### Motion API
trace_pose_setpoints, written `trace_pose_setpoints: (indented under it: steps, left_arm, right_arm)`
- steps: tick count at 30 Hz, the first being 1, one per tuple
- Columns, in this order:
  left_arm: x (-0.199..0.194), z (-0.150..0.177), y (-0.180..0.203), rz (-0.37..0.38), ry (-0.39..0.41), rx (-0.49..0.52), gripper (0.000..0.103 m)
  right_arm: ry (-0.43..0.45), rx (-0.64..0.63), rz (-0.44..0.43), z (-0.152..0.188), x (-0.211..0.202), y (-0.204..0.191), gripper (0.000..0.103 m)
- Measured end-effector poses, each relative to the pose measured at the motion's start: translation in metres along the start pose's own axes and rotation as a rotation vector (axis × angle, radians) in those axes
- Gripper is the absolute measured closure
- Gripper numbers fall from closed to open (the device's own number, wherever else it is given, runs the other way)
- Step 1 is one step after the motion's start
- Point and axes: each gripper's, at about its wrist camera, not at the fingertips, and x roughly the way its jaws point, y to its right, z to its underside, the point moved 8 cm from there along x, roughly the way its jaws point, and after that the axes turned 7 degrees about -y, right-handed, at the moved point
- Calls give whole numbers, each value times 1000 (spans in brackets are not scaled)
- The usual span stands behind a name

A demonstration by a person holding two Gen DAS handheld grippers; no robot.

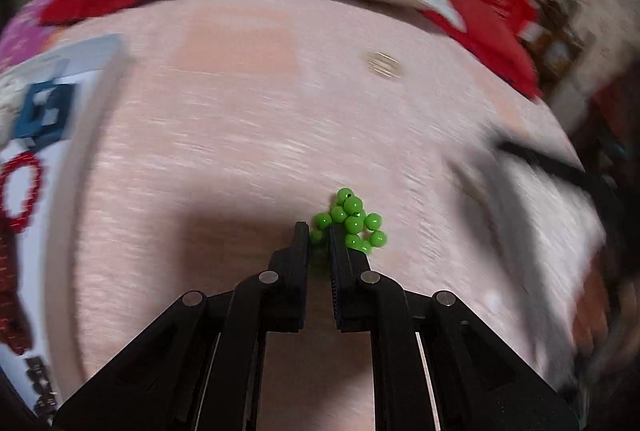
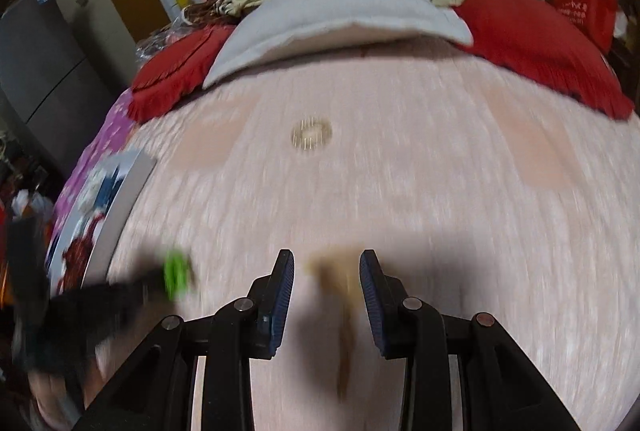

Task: Organize jewelry
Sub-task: 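Grasp the green bead bracelet with the left gripper while the right grasps the gold coil hair tie, then carry green bracelet and gold hair tie into the white tray and open both grippers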

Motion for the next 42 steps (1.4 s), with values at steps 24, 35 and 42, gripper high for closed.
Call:
trace_pose_setpoints:
  steps: [24, 35, 42]
  left_arm:
    - [-10, -3, 4, 151, 43, -32, 95]
    - [8, 11, 39, 146, -9, 92, 95]
    - [-34, 6, 45, 207, 78, 96, 95]
  right_arm:
    - [-103, -103, 130, -66, 84, -3, 93]
    - [-102, -85, 24, 42, 25, 8, 93]
    - [-66, -6, -17, 53, 10, 11, 93]
